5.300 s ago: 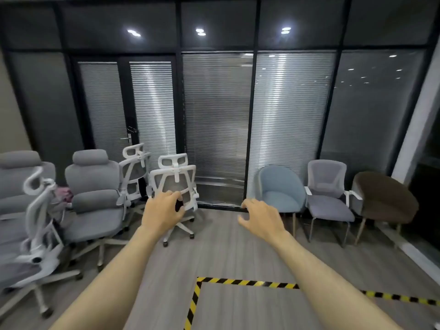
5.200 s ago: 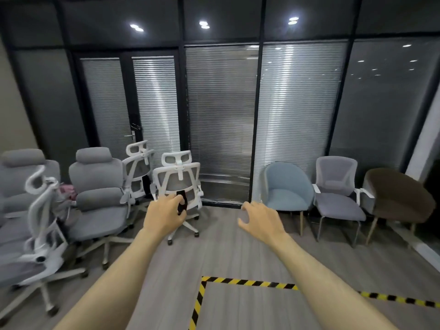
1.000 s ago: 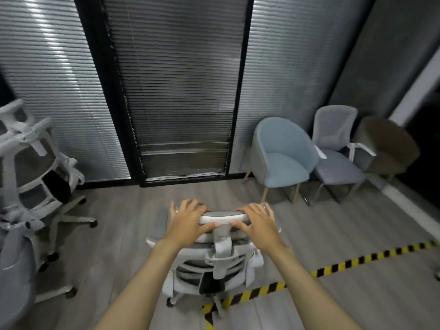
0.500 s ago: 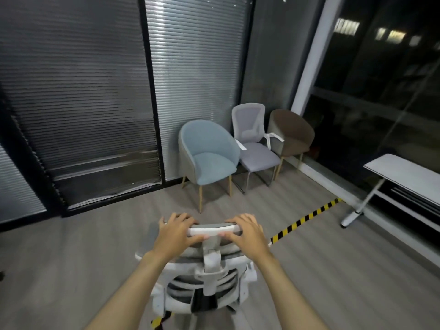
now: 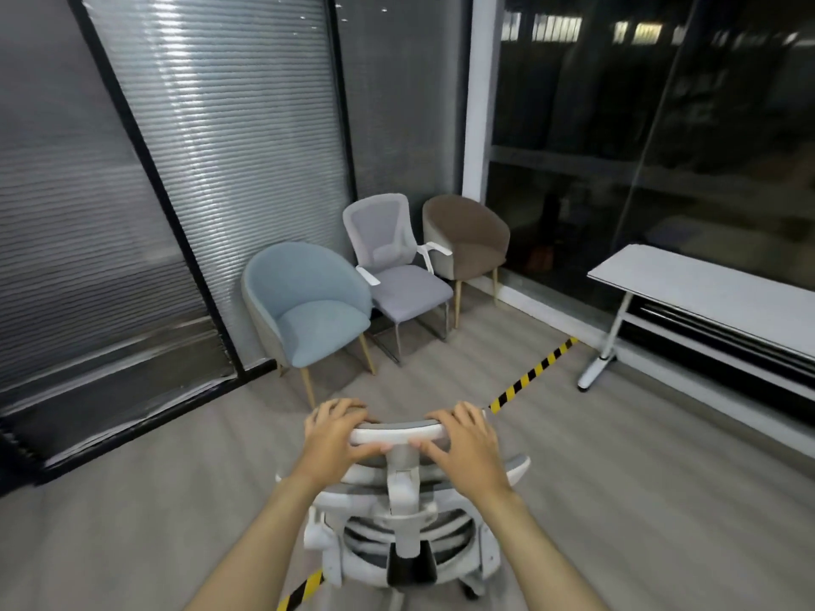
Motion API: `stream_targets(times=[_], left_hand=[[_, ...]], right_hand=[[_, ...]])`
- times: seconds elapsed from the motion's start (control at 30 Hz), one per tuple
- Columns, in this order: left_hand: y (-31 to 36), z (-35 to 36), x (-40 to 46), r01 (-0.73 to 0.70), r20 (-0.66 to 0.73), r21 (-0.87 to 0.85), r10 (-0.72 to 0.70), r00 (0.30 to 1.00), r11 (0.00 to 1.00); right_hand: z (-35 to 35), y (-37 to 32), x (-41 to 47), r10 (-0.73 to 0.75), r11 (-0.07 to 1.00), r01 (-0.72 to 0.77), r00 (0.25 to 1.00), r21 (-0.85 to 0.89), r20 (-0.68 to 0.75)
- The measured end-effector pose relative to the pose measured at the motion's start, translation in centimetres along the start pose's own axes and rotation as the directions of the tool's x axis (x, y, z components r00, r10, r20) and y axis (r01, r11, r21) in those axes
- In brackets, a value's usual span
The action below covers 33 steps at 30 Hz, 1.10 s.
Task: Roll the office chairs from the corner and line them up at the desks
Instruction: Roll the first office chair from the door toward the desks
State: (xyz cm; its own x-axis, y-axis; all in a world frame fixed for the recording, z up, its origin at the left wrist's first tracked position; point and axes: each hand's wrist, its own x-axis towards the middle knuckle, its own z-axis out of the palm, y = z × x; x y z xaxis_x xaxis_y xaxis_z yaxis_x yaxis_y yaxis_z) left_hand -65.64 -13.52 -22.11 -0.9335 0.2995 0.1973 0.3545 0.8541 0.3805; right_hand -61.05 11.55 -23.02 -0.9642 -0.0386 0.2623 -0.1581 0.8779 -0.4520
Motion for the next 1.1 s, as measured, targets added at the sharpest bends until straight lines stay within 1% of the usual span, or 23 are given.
stream_targets(times=[0.17, 0.23, 0.3, 0.43, 0.57, 0.7, 0.87, 0.93, 1.0, 1.1], left_hand=[[6.3, 3.5, 5.9, -0.060, 0.050, -0.011, 0.060, 0.997, 0.998], [8.7, 4.8, 8.5, -0.103, 0.044, -0.027, 0.104, 0.994, 0.994], [10.8, 6.5, 11.0, -0.155, 0.006, -0.028, 0.155, 0.988, 0.987], [14.5, 11.2, 16.6, -0.239, -0.126, -0.029, 0.234, 0.964, 0.971], [18.0, 14.6, 22.9, -0.312, -0.134, -0.060, 0.302, 0.944, 0.948], [21.3, 17.4, 28.7, -0.414, -0.145, -0.073, 0.401, 0.904, 0.907], [25.4, 20.1, 35.9, -0.470, -0.083, -0.075, 0.464, 0.882, 0.879], [27.5, 21.0, 38.5, -0.483, -0.034, -0.082, 0.482, 0.875, 0.871], [29.6, 22.2, 40.8, -0.516, 0.022, -0.082, 0.519, 0.854, 0.853], [32.4, 24.4, 44.4, -0.550, 0.049, -0.140, 0.560, 0.827, 0.823]], right_hand=[[-3.8, 7.2, 0.7, 0.049, 0.997, -0.053, 0.996, -0.049, -0.073], [-5.0, 10.0, 1.4, 0.075, 0.995, -0.081, 0.991, -0.053, -0.112], [-5.9, 12.9, 2.0, 0.108, 0.992, -0.117, 0.985, -0.054, -0.138], [-7.9, 18.5, 3.9, 0.175, 0.976, -0.195, 0.967, -0.096, -0.184], [-9.9, 23.6, 6.4, 0.248, 0.952, -0.279, 0.944, -0.123, -0.218], [-12.0, 28.0, 8.8, 0.323, 0.920, -0.362, 0.918, -0.151, -0.232], [-14.3, 33.5, 12.4, 0.391, 0.882, -0.439, 0.885, -0.172, -0.252], [-15.2, 36.0, 13.7, 0.405, 0.871, -0.460, 0.871, -0.172, -0.277], [-16.2, 38.5, 15.0, 0.414, 0.861, -0.478, 0.857, -0.173, -0.306], [-17.5, 42.8, 17.2, 0.430, 0.836, -0.512, 0.834, -0.196, -0.347]])
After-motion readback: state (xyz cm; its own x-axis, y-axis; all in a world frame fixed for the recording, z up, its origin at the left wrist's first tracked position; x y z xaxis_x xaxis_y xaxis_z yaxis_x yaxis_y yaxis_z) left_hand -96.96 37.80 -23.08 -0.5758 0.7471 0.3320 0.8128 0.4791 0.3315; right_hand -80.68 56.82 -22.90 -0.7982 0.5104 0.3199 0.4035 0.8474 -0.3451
